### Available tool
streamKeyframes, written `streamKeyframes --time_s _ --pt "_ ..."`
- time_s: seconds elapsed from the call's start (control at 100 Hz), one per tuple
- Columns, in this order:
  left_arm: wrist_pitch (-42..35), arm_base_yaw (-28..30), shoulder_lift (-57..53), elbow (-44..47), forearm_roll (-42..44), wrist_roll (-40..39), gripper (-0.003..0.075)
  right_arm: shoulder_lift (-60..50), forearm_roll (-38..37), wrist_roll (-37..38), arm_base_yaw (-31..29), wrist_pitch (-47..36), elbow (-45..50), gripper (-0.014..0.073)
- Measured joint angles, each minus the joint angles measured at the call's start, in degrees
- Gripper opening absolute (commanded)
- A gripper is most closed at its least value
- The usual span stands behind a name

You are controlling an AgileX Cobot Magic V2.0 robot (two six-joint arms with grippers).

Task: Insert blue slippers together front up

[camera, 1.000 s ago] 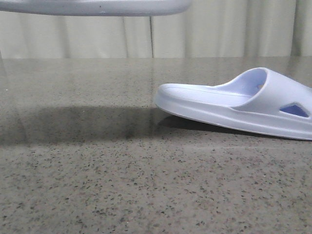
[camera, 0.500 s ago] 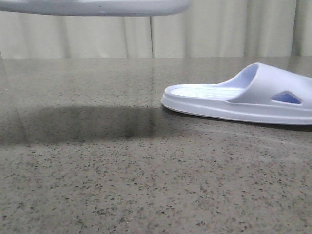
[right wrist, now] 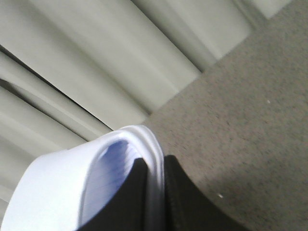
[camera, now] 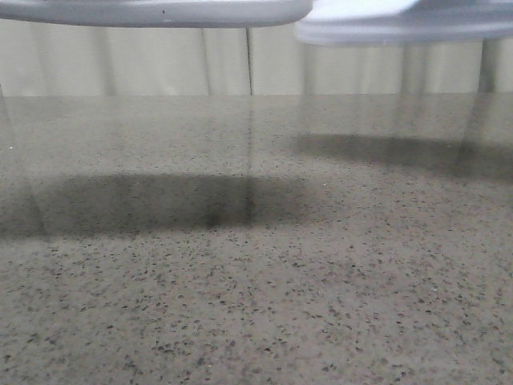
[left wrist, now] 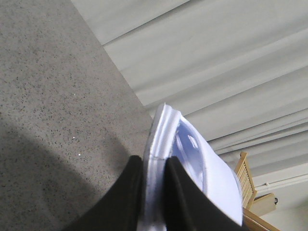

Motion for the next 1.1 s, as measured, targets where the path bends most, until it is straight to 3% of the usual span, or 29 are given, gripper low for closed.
streamKeyframes --time_s 0.22,0.62,0.82,1.1 --pt "-0.35 0.0 0.0 0.0 0.12 0.0 0.0015 -6.6 0.0 0.0 0.0 7.82 -5.58 -0.009" --pt "-0.35 0.0 0.0 0.0 0.12 0.0 0.0015 -10.82 -0.19 0.0 0.0 32.95 -14.1 -0.009" --pt "-0.01 0.0 0.0 0.0 0.12 -0.11 0.0015 -10.82 3.38 -1.25 0.0 37.95 -14.79 -0.0091" --pt "2.64 0.0 0.0 0.0 0.12 -1.2 0.0015 -10.82 12.86 -9.82 0.0 42.04 -14.79 -0.0091"
